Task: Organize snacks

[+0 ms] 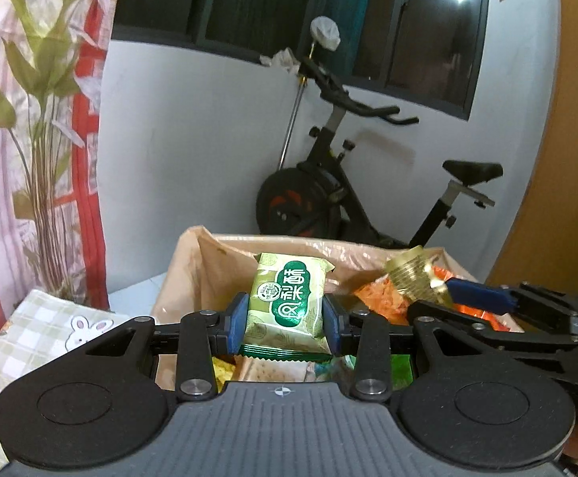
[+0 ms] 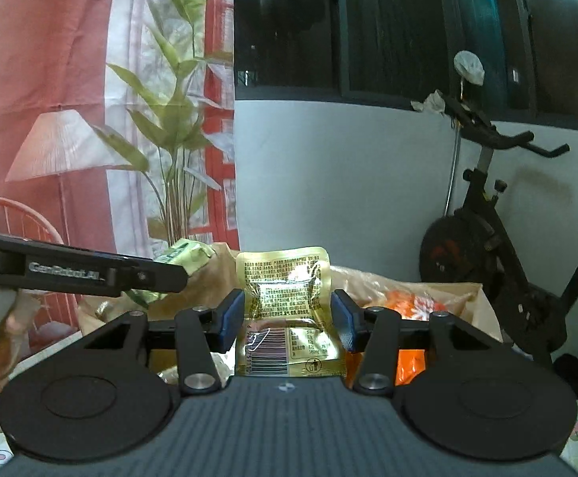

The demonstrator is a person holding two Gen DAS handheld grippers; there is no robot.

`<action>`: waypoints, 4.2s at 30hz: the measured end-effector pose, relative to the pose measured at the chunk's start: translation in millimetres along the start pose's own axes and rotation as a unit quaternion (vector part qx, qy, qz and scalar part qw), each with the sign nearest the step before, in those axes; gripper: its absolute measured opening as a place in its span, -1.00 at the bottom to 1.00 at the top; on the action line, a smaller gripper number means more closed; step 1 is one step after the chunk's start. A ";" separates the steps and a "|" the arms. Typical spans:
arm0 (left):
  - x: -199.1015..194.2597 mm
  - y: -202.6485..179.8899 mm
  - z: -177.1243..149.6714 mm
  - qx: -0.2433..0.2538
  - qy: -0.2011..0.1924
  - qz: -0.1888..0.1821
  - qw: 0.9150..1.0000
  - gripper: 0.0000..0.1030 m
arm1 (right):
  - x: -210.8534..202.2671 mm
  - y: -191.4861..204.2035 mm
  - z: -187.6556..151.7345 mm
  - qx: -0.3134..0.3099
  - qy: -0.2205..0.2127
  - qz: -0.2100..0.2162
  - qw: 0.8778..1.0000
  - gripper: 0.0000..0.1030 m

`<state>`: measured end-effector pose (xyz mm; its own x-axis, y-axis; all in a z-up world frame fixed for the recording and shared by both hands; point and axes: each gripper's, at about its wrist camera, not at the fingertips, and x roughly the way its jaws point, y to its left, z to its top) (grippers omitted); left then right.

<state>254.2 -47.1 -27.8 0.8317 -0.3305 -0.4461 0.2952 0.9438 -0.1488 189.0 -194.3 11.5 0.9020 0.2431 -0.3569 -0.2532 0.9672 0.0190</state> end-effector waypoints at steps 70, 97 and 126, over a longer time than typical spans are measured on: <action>-165.6 -6.1 -11.7 0.024 -0.038 0.135 0.990 0.89 | -146.9 22.2 11.6 0.089 0.012 -0.066 0.994 1.00; -172.8 -11.6 -11.5 0.029 -0.048 0.147 0.988 0.88 | -149.2 22.6 10.1 0.084 0.017 -0.066 0.994 1.00; -173.5 -10.7 -7.8 0.030 -0.048 0.143 0.988 0.88 | -150.0 18.8 13.4 0.086 0.015 -0.072 0.994 1.00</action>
<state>103.1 0.2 44.4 0.9249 -0.0525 -0.3765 0.0670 0.9974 0.0254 53.6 -211.6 77.9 0.9130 0.1014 -0.3953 -0.0560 0.9906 0.1250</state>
